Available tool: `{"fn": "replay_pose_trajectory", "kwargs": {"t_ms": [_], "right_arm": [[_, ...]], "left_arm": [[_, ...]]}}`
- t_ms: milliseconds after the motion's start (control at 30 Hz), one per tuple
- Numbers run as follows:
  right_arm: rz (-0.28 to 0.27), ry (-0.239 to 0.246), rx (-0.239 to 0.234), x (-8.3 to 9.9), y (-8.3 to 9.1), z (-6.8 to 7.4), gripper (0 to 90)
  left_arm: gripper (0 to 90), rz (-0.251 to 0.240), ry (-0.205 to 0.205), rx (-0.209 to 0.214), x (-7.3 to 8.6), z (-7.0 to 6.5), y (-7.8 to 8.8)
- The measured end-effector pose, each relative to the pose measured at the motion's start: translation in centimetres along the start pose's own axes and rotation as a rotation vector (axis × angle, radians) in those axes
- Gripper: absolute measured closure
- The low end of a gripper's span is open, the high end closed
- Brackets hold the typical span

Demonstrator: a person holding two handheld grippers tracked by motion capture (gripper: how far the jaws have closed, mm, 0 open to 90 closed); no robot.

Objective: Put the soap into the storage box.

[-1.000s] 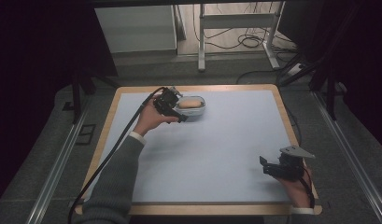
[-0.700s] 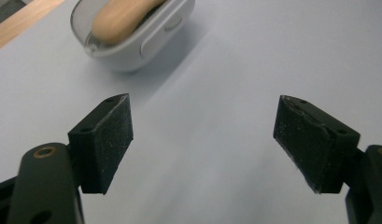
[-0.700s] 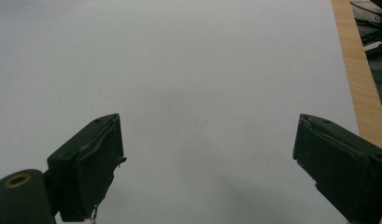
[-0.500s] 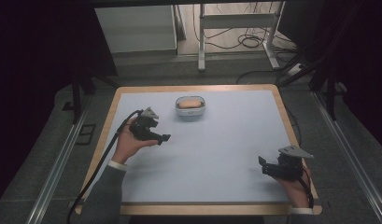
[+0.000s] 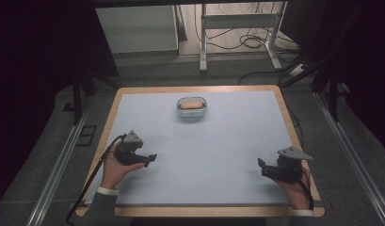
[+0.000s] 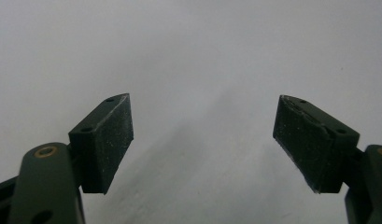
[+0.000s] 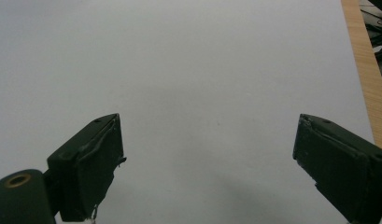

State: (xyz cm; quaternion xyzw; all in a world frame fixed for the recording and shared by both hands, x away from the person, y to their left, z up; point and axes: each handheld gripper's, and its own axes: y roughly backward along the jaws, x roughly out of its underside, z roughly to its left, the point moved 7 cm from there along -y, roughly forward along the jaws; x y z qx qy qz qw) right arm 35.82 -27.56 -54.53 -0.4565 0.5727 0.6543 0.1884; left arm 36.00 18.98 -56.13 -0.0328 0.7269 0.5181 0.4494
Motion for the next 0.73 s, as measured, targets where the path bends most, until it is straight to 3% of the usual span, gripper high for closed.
{"fn": "replay_pose_trajectory", "kwargs": {"t_ms": [67, 200, 733], "right_arm": [[0.001, 0.001, 0.000, 0.01, -0.04, 0.05, 8.4], [-0.002, 0.008, -0.002, -0.09, -0.07, 0.22, 8.4], [-0.024, 0.018, -0.017, -0.45, -0.63, 0.22, 8.4]], "left_arm": [[20.6, -0.001, 0.017, 0.003, 0.61, 0.11, -0.07], [20.9, 0.007, 0.031, -0.029, 1.27, 0.35, -0.22], [19.9, -0.005, 0.027, -0.006, 1.14, 0.00, 0.39]]}}
